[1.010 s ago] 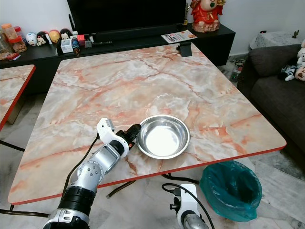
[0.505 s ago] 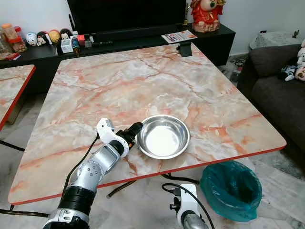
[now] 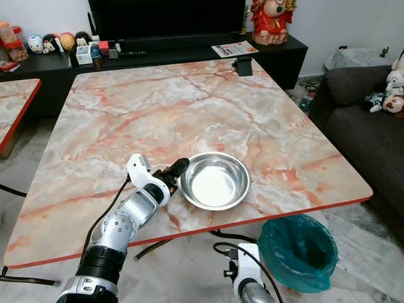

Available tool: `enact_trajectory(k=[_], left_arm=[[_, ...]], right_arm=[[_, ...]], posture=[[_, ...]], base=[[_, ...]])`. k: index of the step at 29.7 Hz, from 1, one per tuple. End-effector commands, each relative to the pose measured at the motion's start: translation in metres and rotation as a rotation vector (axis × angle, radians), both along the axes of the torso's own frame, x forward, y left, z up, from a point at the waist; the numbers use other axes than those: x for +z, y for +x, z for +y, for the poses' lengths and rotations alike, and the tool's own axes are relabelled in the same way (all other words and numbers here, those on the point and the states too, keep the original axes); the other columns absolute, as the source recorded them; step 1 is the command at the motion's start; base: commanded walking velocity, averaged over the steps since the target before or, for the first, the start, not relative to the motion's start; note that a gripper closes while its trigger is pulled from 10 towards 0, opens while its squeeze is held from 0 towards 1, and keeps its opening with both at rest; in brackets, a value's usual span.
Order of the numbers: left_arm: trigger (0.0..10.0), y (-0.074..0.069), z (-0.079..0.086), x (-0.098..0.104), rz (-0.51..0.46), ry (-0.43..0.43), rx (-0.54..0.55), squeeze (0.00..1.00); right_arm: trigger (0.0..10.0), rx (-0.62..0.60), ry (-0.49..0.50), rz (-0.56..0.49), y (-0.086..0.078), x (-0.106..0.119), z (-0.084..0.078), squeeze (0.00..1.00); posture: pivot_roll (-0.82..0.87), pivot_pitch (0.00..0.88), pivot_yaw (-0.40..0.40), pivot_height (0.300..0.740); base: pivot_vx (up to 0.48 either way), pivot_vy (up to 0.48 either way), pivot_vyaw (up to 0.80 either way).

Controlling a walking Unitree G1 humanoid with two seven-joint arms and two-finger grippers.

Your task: Setting the table

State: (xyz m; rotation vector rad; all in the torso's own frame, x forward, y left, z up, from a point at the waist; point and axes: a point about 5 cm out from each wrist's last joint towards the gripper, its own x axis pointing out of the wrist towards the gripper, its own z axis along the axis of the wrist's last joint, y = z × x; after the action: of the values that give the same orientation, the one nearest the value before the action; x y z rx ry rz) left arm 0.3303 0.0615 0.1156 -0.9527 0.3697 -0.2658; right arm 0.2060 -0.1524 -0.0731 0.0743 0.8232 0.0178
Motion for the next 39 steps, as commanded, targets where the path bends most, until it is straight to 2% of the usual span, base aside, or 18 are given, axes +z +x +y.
enact_trajectory(k=[1,39], left_arm=[[10.0,0.0092,-0.0415,0.0445,-0.1,-0.082,-0.089,1.0],[10.0,0.0092,-0.0415,0.0445,-0.1,-0.082,-0.089,1.0]], right_arm=[[10.0,-0.007,-0.001,-0.004,0.0012,0.0007,-0.0007,0.0],[10.0,-0.007,-0.001,-0.004,0.0012,0.0007,-0.0007,0.0]], posture=[[0.03,0.0,0.067,0.74],[0.03,0.0,0.067,0.74]], base=[[0.0,0.0,0.0],[0.0,0.0,0.0]])
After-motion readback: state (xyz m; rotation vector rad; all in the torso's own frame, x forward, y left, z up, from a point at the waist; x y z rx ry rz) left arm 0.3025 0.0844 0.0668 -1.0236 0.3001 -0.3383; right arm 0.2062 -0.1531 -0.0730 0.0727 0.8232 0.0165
